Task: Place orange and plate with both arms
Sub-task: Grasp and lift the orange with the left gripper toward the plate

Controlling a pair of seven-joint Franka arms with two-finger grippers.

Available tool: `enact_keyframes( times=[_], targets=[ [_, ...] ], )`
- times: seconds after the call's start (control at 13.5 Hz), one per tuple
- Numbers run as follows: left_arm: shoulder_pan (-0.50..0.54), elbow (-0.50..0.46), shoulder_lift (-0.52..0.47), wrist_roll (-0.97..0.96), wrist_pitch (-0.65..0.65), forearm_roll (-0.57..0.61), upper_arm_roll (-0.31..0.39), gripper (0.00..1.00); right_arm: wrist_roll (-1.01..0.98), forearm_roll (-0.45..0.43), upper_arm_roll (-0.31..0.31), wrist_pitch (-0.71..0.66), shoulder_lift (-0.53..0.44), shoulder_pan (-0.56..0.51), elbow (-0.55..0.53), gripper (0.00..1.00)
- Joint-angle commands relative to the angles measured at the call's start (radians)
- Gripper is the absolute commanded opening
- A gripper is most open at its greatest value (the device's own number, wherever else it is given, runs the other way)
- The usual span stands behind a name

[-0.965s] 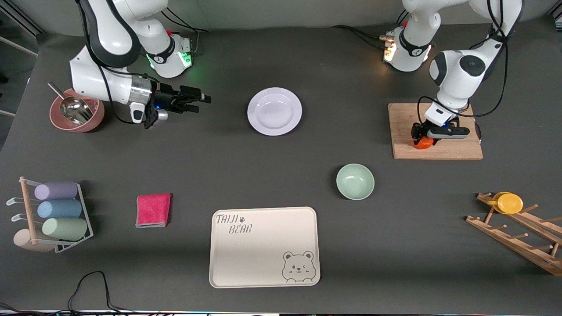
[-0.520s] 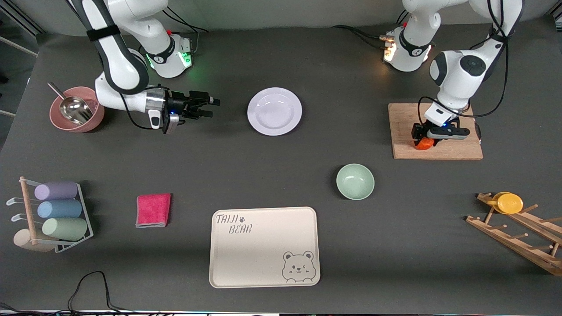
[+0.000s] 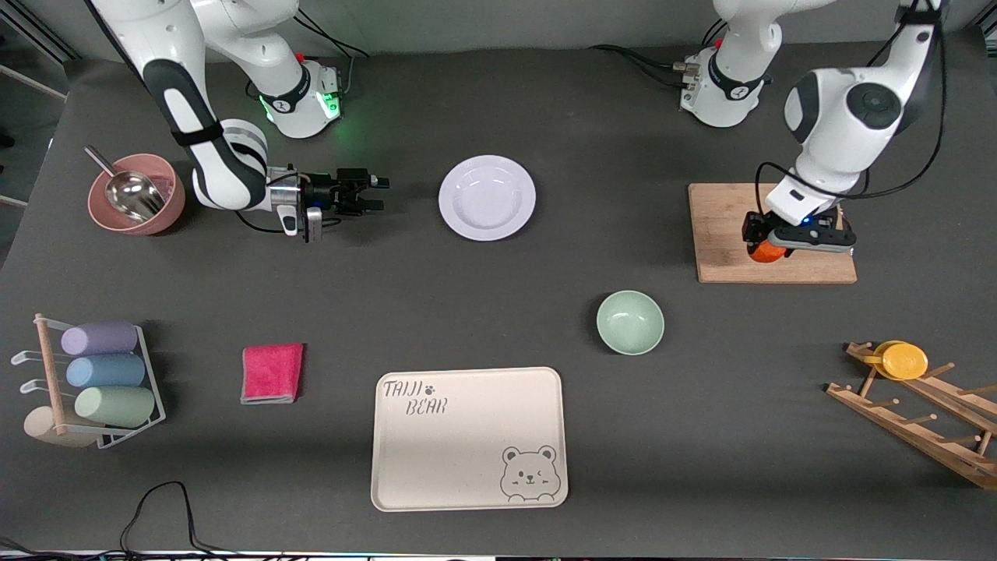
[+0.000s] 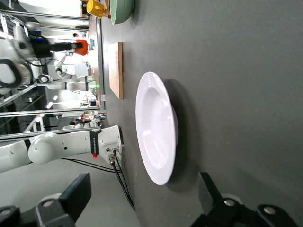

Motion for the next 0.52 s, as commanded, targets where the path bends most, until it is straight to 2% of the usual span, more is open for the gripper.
enact_keyframes(
  times=[0.0, 0.15, 0.45],
  targets=[
    [-0.050, 0.157, -0.029, -0.010, -0.247, -0.061, 0.003, 0.00, -0.123, 0.086, -0.008, -0.043, 0.103, 0.006, 0.016, 1.00],
    [-0.082, 0.234, -0.055, -0.074, -0.380, -0.081, 0.003, 0.00, -0.129, 0.109, -0.008, -0.043, 0.137, 0.012, 0.019, 1.00],
    [-0.248, 0.365, -0.066, -0.359, -0.552, -0.087, -0.002, 0.00, -0.128, 0.110, -0.006, -0.041, 0.158, 0.013, 0.020, 1.00]
  ],
)
